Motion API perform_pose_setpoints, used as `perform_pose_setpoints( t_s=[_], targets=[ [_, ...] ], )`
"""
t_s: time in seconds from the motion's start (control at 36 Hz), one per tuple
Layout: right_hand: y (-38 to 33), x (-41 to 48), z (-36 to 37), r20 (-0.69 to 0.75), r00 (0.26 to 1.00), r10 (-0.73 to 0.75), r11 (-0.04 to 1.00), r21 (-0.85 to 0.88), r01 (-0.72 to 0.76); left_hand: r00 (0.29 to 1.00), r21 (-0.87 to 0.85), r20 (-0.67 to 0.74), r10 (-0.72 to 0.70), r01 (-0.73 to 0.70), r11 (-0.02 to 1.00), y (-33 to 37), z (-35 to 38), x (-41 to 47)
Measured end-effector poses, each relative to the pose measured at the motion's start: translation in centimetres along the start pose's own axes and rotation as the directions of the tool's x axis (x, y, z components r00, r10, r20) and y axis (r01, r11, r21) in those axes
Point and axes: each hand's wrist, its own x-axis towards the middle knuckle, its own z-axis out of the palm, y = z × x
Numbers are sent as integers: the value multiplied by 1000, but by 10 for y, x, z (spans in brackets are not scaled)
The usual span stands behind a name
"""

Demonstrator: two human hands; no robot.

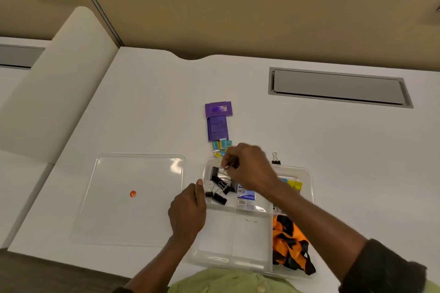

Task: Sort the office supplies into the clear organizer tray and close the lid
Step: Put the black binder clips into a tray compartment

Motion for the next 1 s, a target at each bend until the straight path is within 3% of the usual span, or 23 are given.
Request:
perform_pose_setpoints(
  t_s=[0.11, 0.22, 0.33, 0.42, 0.5, 0.67, 1.0],
  targets=[
    [-10, -16, 27, 126, 990, -62, 995, -65, 71, 1000, 32, 11, -22, 22, 999, -3, 1, 1],
    [8, -7, 14, -91, 995, 39, 998, -45, -43, 1000, 32, 17, -22, 21, 999, -6, 3, 1],
    [55, 16, -17, -275, 927, 256, 949, -113, -295, 999, 51, 24, -39, 38, 998, -7, 3, 1],
    [88, 30, -32, -158, 867, 474, 829, -252, -499, 1000, 58, 22, -23, 21, 998, -6, 2, 1],
    [105, 40, -33, 5, 816, 578, 775, -315, -547, 1000, 48, 14, -25, 25, 999, -5, 3, 1],
    [103, 52, -22, 56, 828, 559, 801, -295, -521, 999, 54, 16, -47, 46, 997, -5, 3, 1],
    [104, 72, 4, -22, 851, 524, 815, -277, -509, 998, 50, 30, -63, 61, 997, -5, 3, 2]
  ],
)
